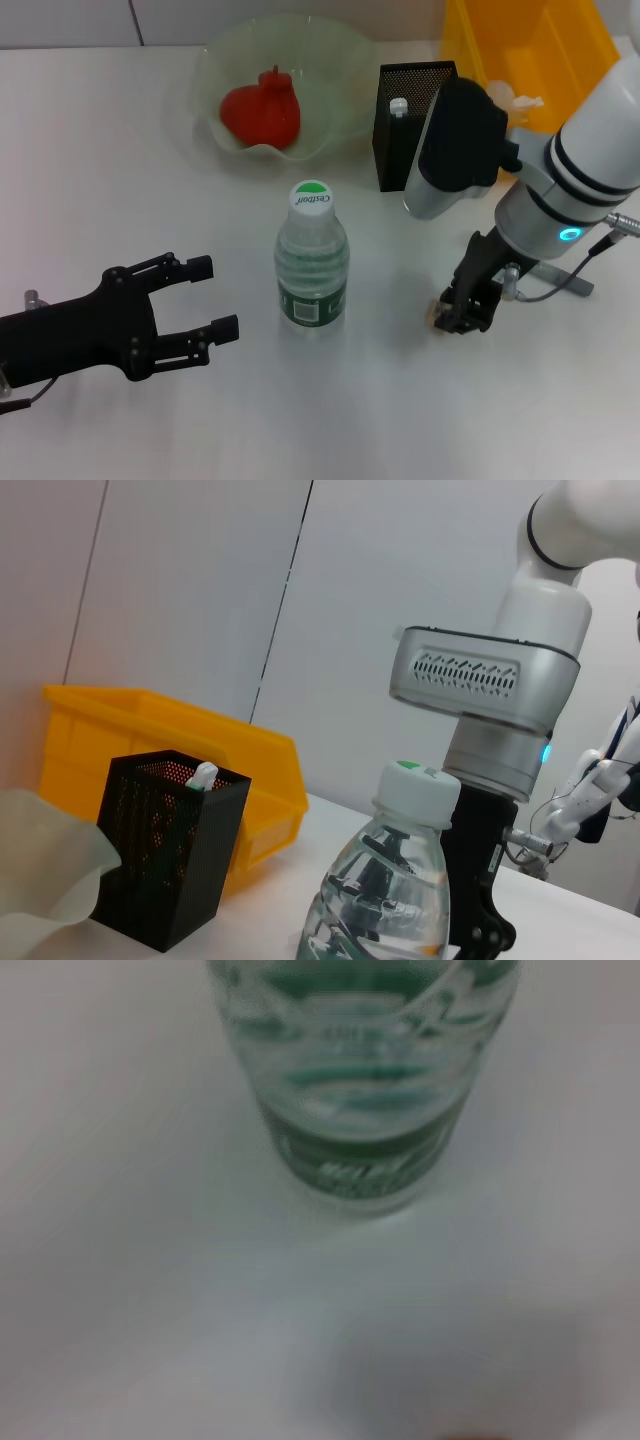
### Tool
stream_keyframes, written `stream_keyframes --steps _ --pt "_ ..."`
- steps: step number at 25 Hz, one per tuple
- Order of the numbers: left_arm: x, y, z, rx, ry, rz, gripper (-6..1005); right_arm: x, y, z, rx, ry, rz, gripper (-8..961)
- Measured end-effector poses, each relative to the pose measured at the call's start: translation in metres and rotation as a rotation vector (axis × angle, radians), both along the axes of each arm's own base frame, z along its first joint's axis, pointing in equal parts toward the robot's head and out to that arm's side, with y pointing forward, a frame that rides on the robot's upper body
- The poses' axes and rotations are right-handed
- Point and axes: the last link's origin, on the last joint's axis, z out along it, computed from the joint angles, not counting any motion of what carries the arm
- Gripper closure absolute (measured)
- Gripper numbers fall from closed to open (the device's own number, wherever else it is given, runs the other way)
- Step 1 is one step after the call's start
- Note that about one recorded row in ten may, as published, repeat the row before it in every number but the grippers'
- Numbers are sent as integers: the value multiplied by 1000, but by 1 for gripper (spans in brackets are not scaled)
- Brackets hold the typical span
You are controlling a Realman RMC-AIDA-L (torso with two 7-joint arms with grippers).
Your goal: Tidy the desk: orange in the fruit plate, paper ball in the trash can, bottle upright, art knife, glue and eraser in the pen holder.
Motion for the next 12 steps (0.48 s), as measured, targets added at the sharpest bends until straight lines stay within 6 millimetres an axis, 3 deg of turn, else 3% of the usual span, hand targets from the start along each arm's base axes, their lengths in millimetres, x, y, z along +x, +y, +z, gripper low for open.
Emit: stream_keyframes --steps 3,4,5,8,9,10,12 --pt "0 -1 0 0 0 2 155 -6 2 9 29 35 4 693" --pt "-1 -1 0 0 0 3 155 -13 7 26 86 93 4 692" --pt "-1 -1 0 0 0 4 155 -13 7 26 86 93 4 690" --pt "-1 -1 0 0 1 6 155 -31 20 61 220 235 -10 684" --pt "-1 -1 0 0 1 6 155 -41 35 90 354 345 -28 682" --pt "-1 -1 0 0 0 6 155 -41 35 90 354 345 -28 680" --pt "-1 -1 0 -1 -1 3 155 -46 54 114 491 429 -38 676"
